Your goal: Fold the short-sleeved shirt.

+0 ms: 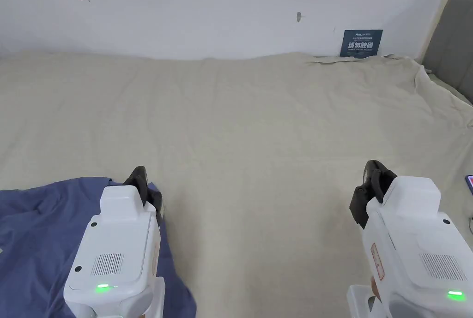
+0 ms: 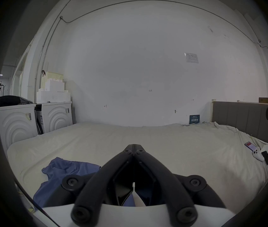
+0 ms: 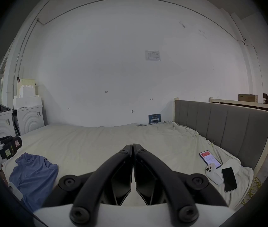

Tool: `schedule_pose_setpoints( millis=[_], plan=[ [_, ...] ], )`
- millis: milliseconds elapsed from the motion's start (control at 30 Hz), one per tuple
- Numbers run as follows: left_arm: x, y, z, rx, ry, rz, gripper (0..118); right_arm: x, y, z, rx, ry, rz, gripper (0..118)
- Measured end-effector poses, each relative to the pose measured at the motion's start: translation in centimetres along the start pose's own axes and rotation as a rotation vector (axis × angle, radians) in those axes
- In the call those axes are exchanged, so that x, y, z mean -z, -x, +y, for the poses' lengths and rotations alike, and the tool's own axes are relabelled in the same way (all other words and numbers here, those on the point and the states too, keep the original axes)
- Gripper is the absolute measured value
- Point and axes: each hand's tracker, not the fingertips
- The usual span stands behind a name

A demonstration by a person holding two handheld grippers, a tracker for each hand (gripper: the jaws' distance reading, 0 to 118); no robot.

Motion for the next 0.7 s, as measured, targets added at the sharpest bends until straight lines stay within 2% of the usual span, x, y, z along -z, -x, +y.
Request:
schedule_pose_setpoints(
  millis=[67, 167, 267, 400, 467, 500, 567, 633, 700],
  plan=[
    [0.0, 0.1, 0.2, -0.022, 0.010, -0.008, 0, 0.0, 0.2, 0.2, -0.038, -0.001, -0.015, 1],
    [0.1, 0.8, 1.0, -0.188, 0.040, -0.054, 0, -0.3, 1.2, 0.9, -0.186, -0.034, -0.061, 1],
    [0.5, 2.9, 1.7, -0.539, 0.063, -0.189, 0, -0.7, 3.2, 1.4, -0.469, -0.103, -0.150, 1],
    [1.7, 6.4, 0.1, -1.199, 0.090, -0.392, 0, -1.0, 5.4, 0.5, -0.849, -0.239, -0.254, 1],
    [1.7, 6.9, -1.0, -1.388, 0.068, -0.405, 0, -1.0, 5.7, 0.0, -0.960, -0.289, -0.275, 1],
    [1.6, 6.9, -1.2, -1.408, 0.069, -0.393, 0, -1.1, 5.7, -0.2, -0.980, -0.305, -0.277, 1],
    [1.3, 6.5, -0.9, -1.342, 0.072, -0.364, 0, -1.2, 5.4, 0.0, -0.940, -0.289, -0.267, 1],
    [1.0, 5.8, 0.4, -1.108, 0.091, -0.301, 0, -1.2, 4.8, 0.5, -0.827, -0.240, -0.234, 1],
    [0.3, 4.0, 2.1, -0.788, 0.062, -0.230, 0, -1.3, 4.0, 1.2, -0.687, -0.199, -0.202, 1]
  ],
)
